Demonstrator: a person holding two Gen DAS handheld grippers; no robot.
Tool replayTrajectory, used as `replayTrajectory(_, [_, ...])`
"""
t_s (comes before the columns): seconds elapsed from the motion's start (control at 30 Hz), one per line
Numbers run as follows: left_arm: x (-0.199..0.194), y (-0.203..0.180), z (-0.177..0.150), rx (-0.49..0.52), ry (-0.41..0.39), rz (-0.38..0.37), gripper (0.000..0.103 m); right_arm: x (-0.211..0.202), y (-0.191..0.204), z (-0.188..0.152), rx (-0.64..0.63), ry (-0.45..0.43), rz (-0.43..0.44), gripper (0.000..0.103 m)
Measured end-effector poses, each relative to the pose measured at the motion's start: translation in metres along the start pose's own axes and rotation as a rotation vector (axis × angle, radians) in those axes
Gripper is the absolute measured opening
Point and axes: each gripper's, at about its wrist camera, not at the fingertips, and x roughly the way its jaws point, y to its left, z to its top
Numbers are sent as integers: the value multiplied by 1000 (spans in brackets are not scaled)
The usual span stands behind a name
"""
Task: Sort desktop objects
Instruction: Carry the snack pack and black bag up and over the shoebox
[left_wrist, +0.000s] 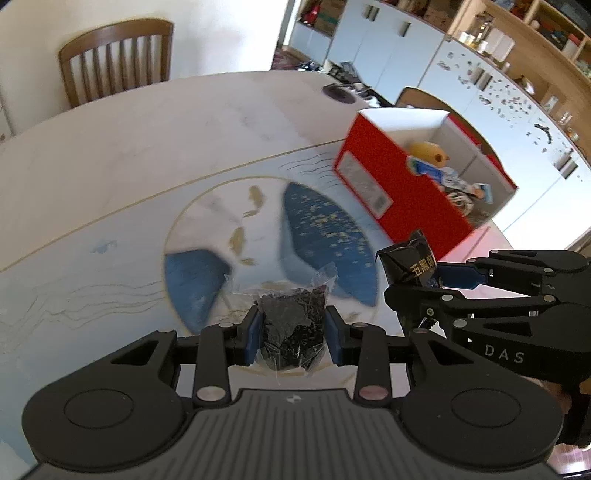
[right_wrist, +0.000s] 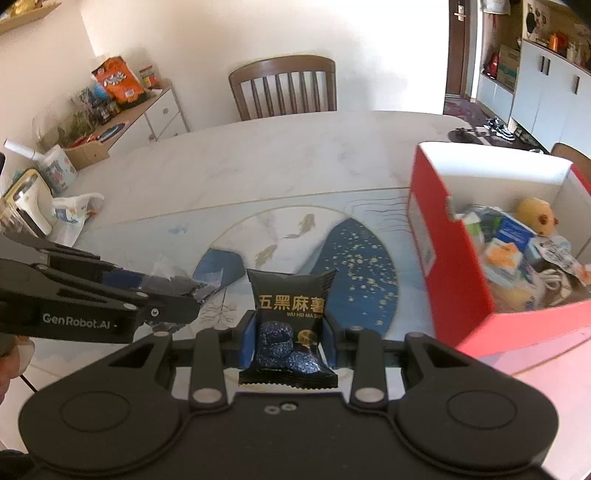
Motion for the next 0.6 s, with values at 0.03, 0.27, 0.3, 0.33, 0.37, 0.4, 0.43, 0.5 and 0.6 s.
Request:
replayTrajectory(0.03, [-2, -4, 1, 6, -3, -5, 34, -5, -4, 0, 6, -5, -1, 34])
replayTrajectory(0.27, [-8, -40, 15, 54, -30, -41, 34, -34, -28, 2, 28, -37, 1, 34])
replayTrajectory(0.3, [-8, -46, 17, 62, -34, -45, 34, -37, -33, 2, 31, -41, -2, 34])
replayTrajectory(0.33, [-8, -51, 19, 68, -37, -46, 34, -41, -38, 3, 34, -45, -4, 34])
replayTrajectory(0.37, [-7, -56, 21, 73, -40, -48, 34, -44, -43, 4, 37, -48, -6, 34])
replayTrajectory(0.4, [-7, -61, 24, 78, -43, -51, 34, -47, -48, 5, 39, -53, -9, 34])
replayTrajectory(0.43, [-7, -67, 26, 83, -46, -53, 34, -50, -54, 6, 41, -57, -13, 34])
replayTrajectory(0.5, [-4, -77, 31, 93, -52, -56, 34, -54, -64, 7, 44, -63, -19, 34])
replayTrajectory(0.6, [1, -92, 40, 103, -57, -61, 34, -60, -80, 9, 49, -67, -25, 34])
